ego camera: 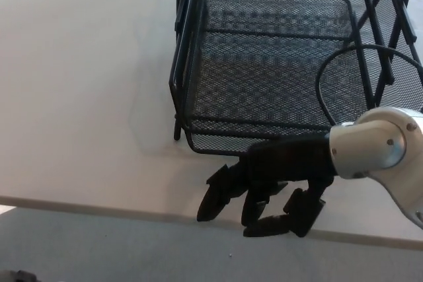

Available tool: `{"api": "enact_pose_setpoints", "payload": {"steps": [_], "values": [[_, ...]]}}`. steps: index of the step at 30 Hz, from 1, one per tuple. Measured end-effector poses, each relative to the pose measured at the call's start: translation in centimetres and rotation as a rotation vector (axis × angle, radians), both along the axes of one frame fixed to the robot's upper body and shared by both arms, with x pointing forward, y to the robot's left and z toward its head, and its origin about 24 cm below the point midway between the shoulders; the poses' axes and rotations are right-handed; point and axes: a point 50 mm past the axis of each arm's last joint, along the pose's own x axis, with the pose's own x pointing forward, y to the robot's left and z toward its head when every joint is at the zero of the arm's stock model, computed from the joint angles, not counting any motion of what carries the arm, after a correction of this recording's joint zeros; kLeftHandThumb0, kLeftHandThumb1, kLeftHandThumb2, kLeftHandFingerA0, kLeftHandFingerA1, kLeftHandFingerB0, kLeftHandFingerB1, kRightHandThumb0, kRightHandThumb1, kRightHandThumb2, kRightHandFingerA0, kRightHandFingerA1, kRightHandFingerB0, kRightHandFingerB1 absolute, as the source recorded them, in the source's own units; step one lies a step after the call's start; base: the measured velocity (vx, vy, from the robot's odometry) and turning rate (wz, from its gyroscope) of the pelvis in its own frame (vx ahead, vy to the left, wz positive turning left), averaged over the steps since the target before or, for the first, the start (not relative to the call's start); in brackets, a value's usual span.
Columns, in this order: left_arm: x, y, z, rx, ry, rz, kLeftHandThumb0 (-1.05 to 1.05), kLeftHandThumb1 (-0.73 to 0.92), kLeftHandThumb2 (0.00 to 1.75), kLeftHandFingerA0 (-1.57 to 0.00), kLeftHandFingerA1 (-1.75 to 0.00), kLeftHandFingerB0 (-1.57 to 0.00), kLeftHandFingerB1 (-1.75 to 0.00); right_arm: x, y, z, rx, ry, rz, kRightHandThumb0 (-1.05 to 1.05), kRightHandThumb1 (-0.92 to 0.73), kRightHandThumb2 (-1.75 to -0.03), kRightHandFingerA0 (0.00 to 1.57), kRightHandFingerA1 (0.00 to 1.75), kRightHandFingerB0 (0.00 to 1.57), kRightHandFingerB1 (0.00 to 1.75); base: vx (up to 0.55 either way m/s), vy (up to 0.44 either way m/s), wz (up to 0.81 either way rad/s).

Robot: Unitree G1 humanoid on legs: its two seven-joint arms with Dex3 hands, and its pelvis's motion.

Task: A balck drawer is kept on the middle of the table and the robot uses its right hand to push it back away from the robot

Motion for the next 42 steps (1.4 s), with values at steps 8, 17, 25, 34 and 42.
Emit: {"api": "enact_pose_setpoints", "payload": {"steps": [8,17,25,34,42], "values": [[0.0,0.0,0.0,-0.002,0.000,0.002,-0.55,0.71,0.62,-0.47,-0.39,-0.32,-0.33,1.9,-0.2,-1.2,-0.012,0.084,-0.080,-0.47,-0.60,-0.98,0.40,0.59,0.24,0.49,0.00,0.000,0.00],[-0.1,0.1,0.0,-0.005,-0.001,0.005,-0.56,0.71,0.62,-0.48,-0.39,-0.33,-0.33,4.8,-1.8,-1.5,-0.001,0.129,-0.199,-0.50,-0.76,-0.62,0.46,0.41,0.36,0.35,0.00,0.000,0.00],[-0.4,0.1,-0.1,-0.007,0.004,0.007,-0.56,0.71,0.63,-0.48,-0.38,-0.36,-0.34,6.5,-2.9,-1.3,0.012,0.152,-0.255,-0.51,-0.75,-0.62,0.48,0.42,0.37,0.36,0.00,0.000,0.00],[-0.4,0.1,-0.1,-0.011,0.003,0.011,-0.56,0.71,0.62,-0.47,-0.38,-0.33,-0.33,7.2,-3.3,0.6,0.043,0.098,-0.245,-0.49,-0.75,-0.63,0.49,0.41,0.38,0.36,0.00,0.000,0.00],[-0.4,0.2,-0.1,-0.011,0.004,0.012,-0.56,0.71,0.62,-0.47,-0.39,-0.34,-0.33,7.2,-3.2,0.9,0.038,0.079,-0.236,-0.51,-0.75,-0.63,0.48,0.41,0.37,0.36,0.00,0.000,0.00]]}}
